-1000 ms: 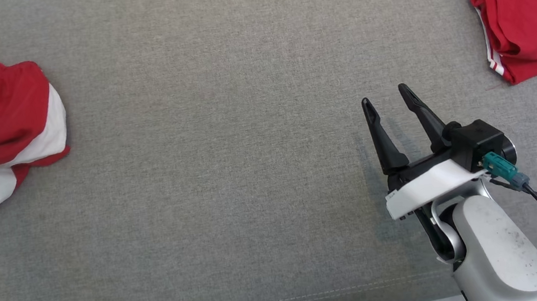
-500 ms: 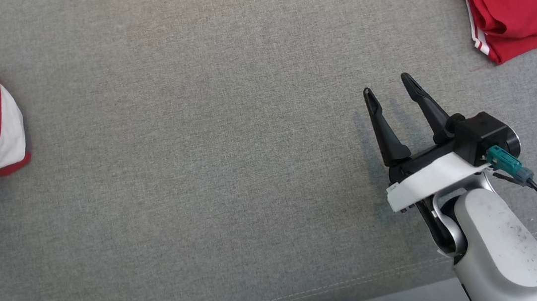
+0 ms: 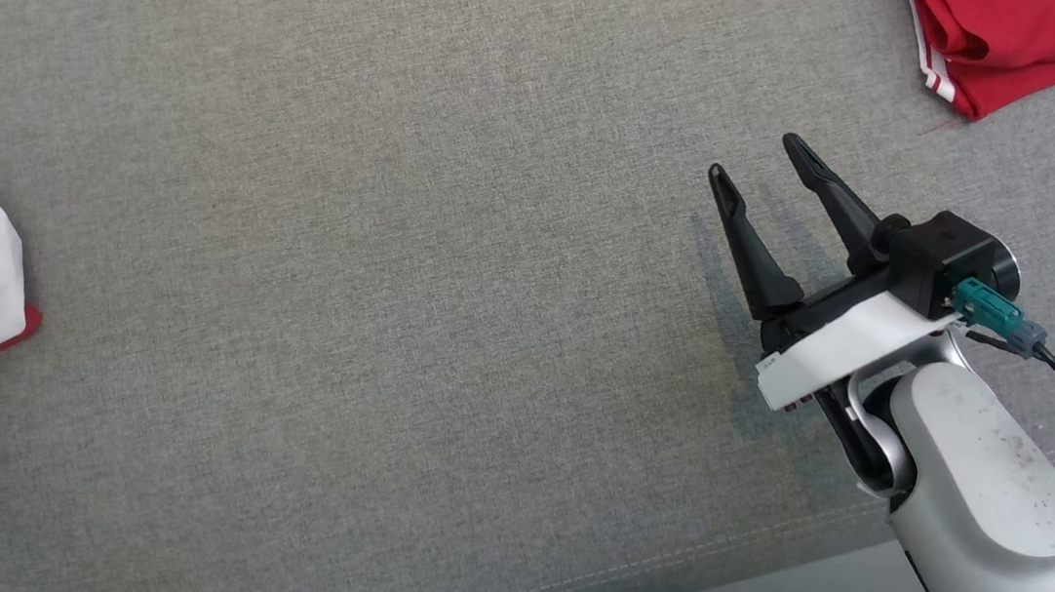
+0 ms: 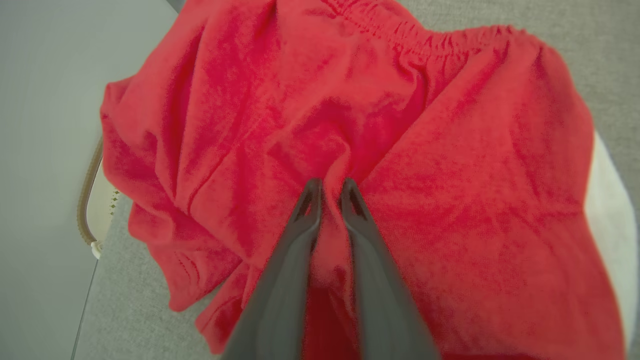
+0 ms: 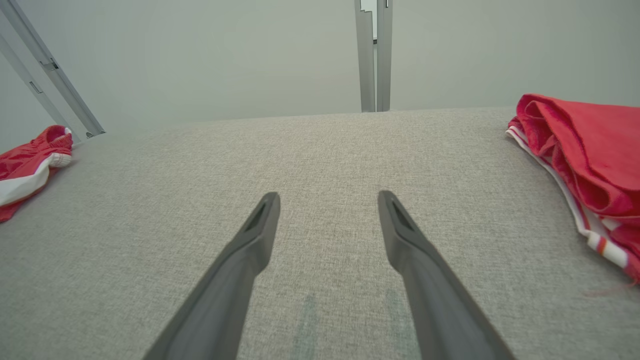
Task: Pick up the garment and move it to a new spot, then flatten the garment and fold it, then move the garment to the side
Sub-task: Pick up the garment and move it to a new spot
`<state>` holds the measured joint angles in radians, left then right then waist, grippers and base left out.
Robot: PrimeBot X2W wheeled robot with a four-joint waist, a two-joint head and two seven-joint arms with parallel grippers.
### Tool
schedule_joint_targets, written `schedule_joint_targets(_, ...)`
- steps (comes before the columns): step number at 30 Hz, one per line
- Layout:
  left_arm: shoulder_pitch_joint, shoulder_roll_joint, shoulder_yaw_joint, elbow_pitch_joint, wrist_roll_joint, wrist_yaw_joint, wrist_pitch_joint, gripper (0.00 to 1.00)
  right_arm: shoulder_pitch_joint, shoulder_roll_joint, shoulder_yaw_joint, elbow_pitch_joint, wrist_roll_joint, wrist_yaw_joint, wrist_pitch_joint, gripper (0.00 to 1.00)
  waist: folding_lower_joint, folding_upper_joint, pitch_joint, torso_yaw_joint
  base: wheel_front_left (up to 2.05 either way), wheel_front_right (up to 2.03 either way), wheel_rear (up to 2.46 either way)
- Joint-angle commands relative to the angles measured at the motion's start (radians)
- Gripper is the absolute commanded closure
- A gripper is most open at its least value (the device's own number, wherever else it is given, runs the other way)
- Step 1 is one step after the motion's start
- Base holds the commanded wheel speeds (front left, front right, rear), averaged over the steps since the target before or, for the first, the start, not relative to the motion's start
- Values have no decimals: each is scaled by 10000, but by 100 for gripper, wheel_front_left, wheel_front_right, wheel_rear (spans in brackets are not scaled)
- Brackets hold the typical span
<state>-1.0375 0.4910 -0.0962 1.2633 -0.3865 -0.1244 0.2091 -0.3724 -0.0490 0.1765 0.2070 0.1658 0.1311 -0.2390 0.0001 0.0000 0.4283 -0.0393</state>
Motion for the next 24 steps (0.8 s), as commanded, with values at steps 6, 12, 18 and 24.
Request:
schedule_joint_targets(6,-71,-88,-517,-392,-184,-60,-605,100,-39,-34,25,120,-23,-7,13,0,-1,0,-269,101,0,0,0)
schedule_joint_targets(12,-44,-43,-1492,-1394,-929,-59,-856,100,7,-33,61,322,173,-7,-51,0,-1,0,-684,120,0,0,0)
schedule_joint_targets(18,-167,157,-2762,-2516,-1684,-61,-877,100,86,-33,71,532,410,-7,-143,0,-1,0,-1099,-14,0,0,0)
schedule_joint_targets(24,-259,228,-3892,-3645,-2147,-62,-1232,100,190,-33,-64,640,528,-7,-208,0,-1,0,-1354,-195,0,0,0)
